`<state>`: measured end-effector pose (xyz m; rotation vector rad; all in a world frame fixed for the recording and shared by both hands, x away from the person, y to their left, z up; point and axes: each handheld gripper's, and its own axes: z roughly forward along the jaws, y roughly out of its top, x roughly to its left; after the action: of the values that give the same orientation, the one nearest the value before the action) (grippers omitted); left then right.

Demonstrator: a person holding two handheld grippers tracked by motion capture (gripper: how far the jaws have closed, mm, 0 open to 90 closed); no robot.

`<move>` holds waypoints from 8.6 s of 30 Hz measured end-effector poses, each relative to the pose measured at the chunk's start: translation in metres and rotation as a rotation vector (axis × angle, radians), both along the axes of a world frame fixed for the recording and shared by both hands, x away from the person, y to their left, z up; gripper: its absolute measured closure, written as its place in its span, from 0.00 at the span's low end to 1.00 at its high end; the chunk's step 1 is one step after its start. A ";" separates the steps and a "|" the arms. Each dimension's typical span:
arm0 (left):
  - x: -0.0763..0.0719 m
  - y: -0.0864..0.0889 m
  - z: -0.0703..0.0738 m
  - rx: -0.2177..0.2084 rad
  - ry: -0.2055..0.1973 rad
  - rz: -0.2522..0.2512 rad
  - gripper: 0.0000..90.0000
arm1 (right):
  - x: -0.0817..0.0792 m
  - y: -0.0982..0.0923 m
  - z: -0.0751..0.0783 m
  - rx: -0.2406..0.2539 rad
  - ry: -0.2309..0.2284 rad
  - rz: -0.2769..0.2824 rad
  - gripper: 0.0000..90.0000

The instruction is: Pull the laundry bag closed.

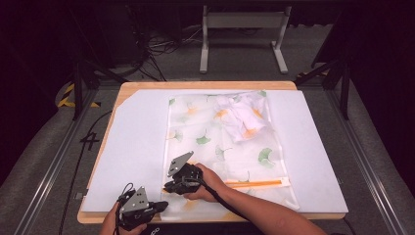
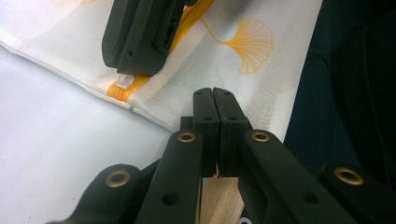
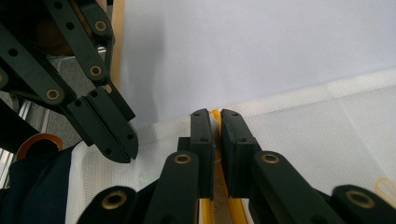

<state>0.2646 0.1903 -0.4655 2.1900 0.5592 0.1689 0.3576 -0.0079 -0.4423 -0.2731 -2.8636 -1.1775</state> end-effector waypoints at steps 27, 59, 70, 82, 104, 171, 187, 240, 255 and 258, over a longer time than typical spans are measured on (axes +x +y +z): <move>0.015 -0.002 0.005 0.072 -0.082 0.053 0.95 | 0.006 -0.001 0.000 0.037 0.090 0.028 1.00; 0.019 0.001 0.002 0.038 -0.038 0.063 1.00 | -0.004 -0.020 0.000 -0.019 0.022 -0.013 1.00; 0.019 0.001 0.002 0.040 -0.036 0.064 1.00 | -0.004 -0.034 0.003 -0.026 0.019 -0.022 1.00; 0.020 0.001 0.003 0.041 -0.036 0.061 1.00 | -0.004 -0.056 0.003 -0.042 0.004 -0.051 1.00; 0.020 0.001 0.003 0.048 -0.040 0.056 1.00 | -0.010 -0.068 0.006 -0.058 -0.038 -0.077 1.00; 0.021 0.001 0.003 0.039 -0.030 0.051 1.00 | -0.017 -0.139 0.013 -0.113 -0.065 -0.153 1.00; 0.022 0.001 0.003 0.045 -0.032 0.047 1.00 | -0.022 -0.170 0.016 -0.104 -0.056 -0.209 1.00; 0.023 0.002 0.003 0.037 -0.016 0.047 1.00 | -0.029 -0.253 0.016 -0.105 -0.017 -0.381 1.00; 0.024 0.003 0.003 0.033 -0.011 0.045 1.00 | -0.031 -0.284 0.020 -0.072 0.013 -0.447 1.00; 0.024 0.002 0.003 0.035 -0.013 0.045 1.00 | -0.033 -0.287 0.022 -0.074 0.004 -0.453 1.00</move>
<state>0.2885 0.1927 -0.4623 2.2095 0.6027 0.2176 0.3248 -0.2950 -0.4198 -0.9659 -2.9322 -1.1140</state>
